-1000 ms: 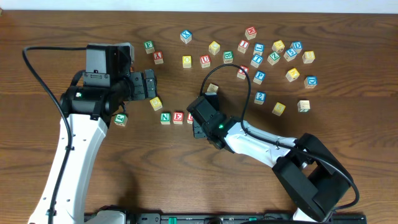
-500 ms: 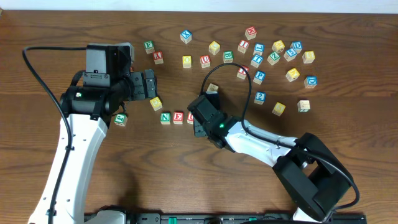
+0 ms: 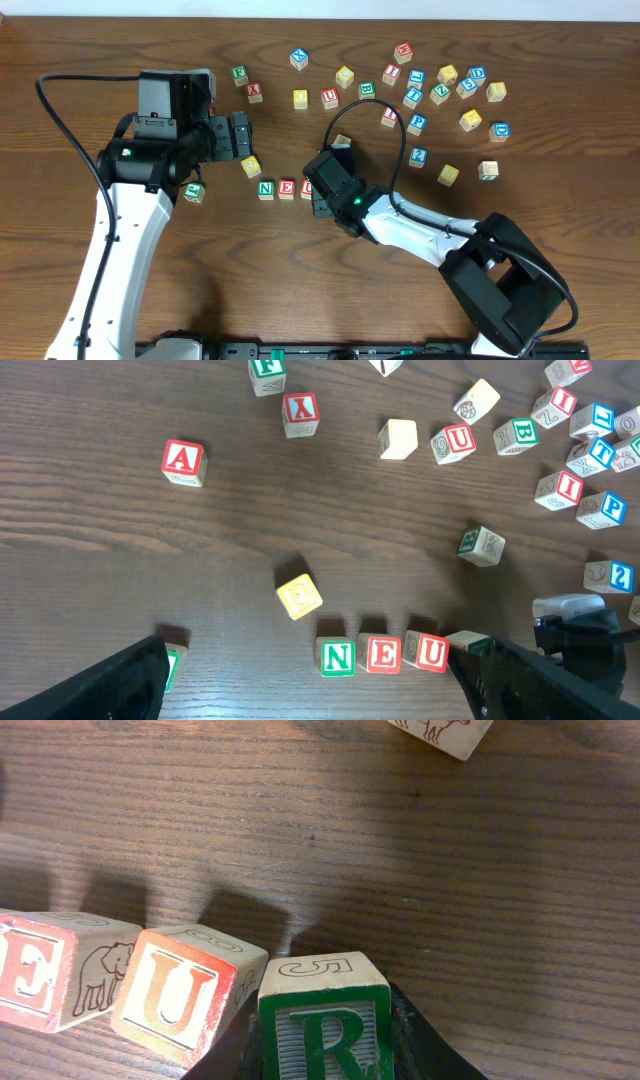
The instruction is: Spell out NEURIPS
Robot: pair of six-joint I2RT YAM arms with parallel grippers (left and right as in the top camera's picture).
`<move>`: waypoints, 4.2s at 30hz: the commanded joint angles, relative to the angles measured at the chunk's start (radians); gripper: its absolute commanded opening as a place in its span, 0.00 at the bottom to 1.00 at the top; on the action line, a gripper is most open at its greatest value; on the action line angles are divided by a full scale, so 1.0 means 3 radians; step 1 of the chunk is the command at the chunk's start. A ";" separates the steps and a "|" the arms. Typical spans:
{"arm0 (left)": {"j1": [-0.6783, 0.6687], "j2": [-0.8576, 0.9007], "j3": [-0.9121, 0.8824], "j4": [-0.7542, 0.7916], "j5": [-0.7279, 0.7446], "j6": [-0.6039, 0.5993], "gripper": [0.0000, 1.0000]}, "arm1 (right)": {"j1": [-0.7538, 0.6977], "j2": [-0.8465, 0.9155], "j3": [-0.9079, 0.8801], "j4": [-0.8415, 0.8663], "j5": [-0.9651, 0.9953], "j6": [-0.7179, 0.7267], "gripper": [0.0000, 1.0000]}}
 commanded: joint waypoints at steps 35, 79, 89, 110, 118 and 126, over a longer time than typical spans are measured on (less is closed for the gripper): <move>0.0005 -0.0031 0.0076 0.0000 0.0019 0.0019 0.98 | -0.0263 0.0126 0.0048 -0.0346 -0.0098 -0.0060 0.23; 0.0005 -0.0031 0.0076 0.0001 0.0018 0.0019 0.98 | -0.0020 0.0500 0.0486 -0.0673 -0.0210 -0.0060 0.22; 0.0005 -0.0031 0.0076 0.0000 0.0019 0.0019 0.98 | -0.0020 0.0500 0.0486 -0.0671 -0.0209 -0.0060 0.34; 0.0005 -0.0031 0.0076 0.0000 0.0019 0.0019 0.98 | -0.0023 0.0497 0.0487 -0.0693 -0.0148 -0.0034 0.34; 0.0005 -0.0031 0.0076 0.0001 0.0019 0.0019 0.98 | -0.0031 0.0496 0.0487 -0.0694 -0.0148 -0.0036 0.41; 0.0005 -0.0031 0.0076 0.0000 0.0019 0.0019 0.98 | -0.0074 0.0496 0.0487 -0.0731 -0.0149 -0.0034 0.40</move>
